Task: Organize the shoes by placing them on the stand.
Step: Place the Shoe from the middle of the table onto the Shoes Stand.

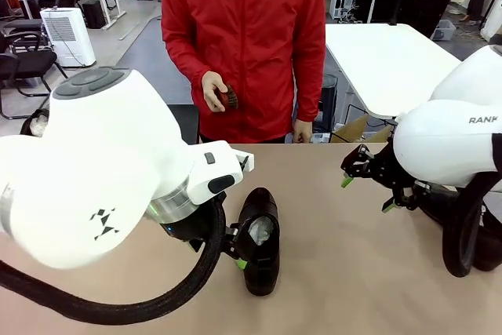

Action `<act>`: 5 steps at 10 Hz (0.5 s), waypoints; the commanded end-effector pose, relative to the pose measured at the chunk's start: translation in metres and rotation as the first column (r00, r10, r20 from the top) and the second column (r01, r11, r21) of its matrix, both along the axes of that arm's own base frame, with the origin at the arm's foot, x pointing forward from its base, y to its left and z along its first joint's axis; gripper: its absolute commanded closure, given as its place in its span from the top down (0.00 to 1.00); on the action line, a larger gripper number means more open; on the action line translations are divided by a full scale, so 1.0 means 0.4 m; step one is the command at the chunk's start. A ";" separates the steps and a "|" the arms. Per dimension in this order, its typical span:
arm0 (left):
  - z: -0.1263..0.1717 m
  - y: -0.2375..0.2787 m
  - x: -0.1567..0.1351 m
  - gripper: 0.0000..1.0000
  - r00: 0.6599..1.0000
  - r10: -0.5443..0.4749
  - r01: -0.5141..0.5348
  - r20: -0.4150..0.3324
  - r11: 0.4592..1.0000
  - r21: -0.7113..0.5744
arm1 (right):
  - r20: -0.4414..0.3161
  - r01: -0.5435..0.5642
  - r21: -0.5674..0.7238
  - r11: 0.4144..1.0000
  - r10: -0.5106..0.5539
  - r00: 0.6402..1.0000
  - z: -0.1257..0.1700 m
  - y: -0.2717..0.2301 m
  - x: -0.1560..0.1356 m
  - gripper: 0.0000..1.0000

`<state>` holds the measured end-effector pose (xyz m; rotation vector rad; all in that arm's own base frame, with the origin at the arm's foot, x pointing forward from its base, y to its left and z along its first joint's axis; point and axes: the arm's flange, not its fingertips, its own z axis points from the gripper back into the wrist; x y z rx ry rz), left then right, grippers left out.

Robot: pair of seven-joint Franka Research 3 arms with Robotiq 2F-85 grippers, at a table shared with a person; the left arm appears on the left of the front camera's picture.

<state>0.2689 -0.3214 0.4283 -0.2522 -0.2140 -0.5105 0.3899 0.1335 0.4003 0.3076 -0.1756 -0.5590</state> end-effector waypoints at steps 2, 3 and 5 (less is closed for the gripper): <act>0.000 -0.171 0.025 0.97 0.998 0.058 -0.057 -0.019 0.998 0.032 | -0.008 0.098 -0.037 0.995 -0.098 0.995 0.000 -0.050 0.031 1.00; -0.003 -0.216 0.043 0.97 0.999 0.047 -0.047 -0.009 0.999 0.013 | -0.015 0.096 -0.010 0.995 -0.096 0.995 -0.002 -0.072 0.032 1.00; -0.007 -0.274 0.084 0.97 0.993 0.119 -0.119 0.007 0.993 -0.019 | -0.013 0.062 -0.003 0.998 -0.062 0.998 -0.013 -0.059 0.021 1.00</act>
